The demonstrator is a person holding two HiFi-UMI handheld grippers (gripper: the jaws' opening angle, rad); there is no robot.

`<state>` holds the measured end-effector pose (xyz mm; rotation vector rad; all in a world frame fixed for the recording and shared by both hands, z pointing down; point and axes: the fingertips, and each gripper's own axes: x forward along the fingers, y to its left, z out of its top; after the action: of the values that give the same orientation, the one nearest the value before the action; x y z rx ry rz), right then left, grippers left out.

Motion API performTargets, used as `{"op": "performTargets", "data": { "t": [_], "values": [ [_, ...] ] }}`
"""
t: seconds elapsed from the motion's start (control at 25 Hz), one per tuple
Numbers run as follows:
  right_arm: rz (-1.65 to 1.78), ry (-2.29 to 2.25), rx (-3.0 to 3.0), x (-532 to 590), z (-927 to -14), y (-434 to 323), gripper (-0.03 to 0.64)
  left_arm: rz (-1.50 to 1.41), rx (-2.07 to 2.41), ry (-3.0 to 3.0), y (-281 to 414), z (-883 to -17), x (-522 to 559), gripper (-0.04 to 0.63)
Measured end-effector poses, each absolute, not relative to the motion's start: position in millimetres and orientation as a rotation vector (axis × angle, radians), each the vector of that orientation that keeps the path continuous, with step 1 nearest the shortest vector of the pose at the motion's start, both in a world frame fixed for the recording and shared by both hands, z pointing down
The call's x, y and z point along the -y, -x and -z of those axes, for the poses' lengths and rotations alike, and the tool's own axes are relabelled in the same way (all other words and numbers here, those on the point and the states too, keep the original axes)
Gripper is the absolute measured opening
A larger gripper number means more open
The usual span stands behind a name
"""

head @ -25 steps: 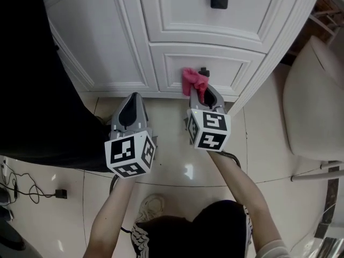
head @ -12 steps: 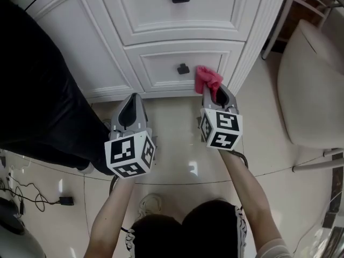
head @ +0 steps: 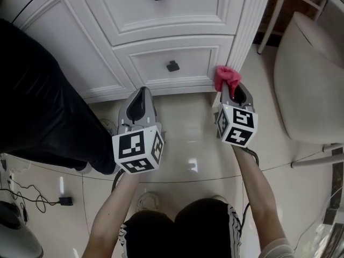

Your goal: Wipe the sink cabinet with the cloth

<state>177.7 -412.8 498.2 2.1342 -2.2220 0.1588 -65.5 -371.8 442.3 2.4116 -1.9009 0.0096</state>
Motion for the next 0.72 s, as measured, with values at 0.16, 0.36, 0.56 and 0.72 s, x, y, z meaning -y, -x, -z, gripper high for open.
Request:
{"op": "performTargets", "data": {
  "t": [0.16, 0.36, 0.56, 0.72],
  "values": [
    [-0.186, -2.171, 2.191, 401, -480, -195, 0.061, 0.022, 1.873, -2.44, 56, -426, 366, 0.011],
    [-0.186, -2.023, 2.353, 356, -402, -131, 0.063, 0.142, 1.844, -2.469, 45, -356, 337, 0.011],
    [-0.186, -2.076, 2.513, 297, -296, -86, 0.063, 0.206, 1.815, -2.603, 23, -261, 283, 0.011],
    [-0.19, -2.096, 2.567, 236, -270, -66, 0.063, 0.183, 1.896, -2.658, 30, -235, 226, 0.011]
  ]
}}
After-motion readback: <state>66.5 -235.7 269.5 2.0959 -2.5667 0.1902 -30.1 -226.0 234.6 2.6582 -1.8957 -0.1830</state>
